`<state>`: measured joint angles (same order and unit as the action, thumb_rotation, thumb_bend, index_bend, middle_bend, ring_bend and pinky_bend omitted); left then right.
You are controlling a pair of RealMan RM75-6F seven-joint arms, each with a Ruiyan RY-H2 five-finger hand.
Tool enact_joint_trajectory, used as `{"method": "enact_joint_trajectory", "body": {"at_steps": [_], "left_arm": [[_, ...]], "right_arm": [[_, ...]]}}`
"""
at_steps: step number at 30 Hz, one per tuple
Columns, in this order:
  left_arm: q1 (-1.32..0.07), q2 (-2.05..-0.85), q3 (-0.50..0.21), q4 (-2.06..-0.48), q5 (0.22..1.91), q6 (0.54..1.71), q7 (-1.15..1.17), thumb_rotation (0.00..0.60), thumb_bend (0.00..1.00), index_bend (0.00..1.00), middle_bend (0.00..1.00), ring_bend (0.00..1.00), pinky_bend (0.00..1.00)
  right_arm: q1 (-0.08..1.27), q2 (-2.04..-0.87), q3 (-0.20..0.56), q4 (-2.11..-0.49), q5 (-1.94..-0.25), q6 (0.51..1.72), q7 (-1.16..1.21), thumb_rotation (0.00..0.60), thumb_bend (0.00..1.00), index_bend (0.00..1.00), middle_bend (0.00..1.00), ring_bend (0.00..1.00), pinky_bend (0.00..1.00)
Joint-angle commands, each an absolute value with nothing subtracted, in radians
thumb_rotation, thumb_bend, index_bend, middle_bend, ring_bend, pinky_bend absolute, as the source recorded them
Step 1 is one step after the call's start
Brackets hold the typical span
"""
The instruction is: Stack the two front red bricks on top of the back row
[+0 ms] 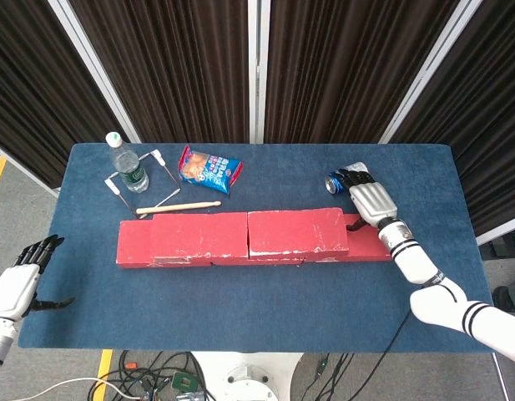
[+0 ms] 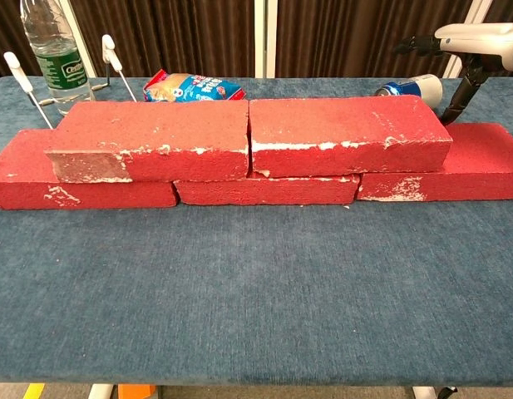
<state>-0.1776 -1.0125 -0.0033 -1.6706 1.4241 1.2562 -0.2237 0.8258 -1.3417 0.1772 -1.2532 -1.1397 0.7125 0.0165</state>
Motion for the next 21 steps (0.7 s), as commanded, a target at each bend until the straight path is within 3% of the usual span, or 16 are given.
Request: {"method": "enact_joint_trajectory", "body": {"at_steps": [1,21], "left_arm": [[-0.178,-1.013,-0.003,-1.670,1.425,1.256,-0.224,0.600,0.05,0.01,0.00,0.00,0.00],[-0.178,-1.013,-0.003,-1.670,1.426,1.252,-0.227,0.600,0.05,0.01,0.00,0.00,0.00]], "right_arm": [[0.826,-1.341,0.179,-1.257,-1.141,0.714,0.016,0.600,0.00,0.00,0.00,0.00,0.00],[0.820,-1.325,0.187,-1.285,-1.129,0.708,0.008,0.600,0.00,0.00,0.00,0.00,0.00]]}}
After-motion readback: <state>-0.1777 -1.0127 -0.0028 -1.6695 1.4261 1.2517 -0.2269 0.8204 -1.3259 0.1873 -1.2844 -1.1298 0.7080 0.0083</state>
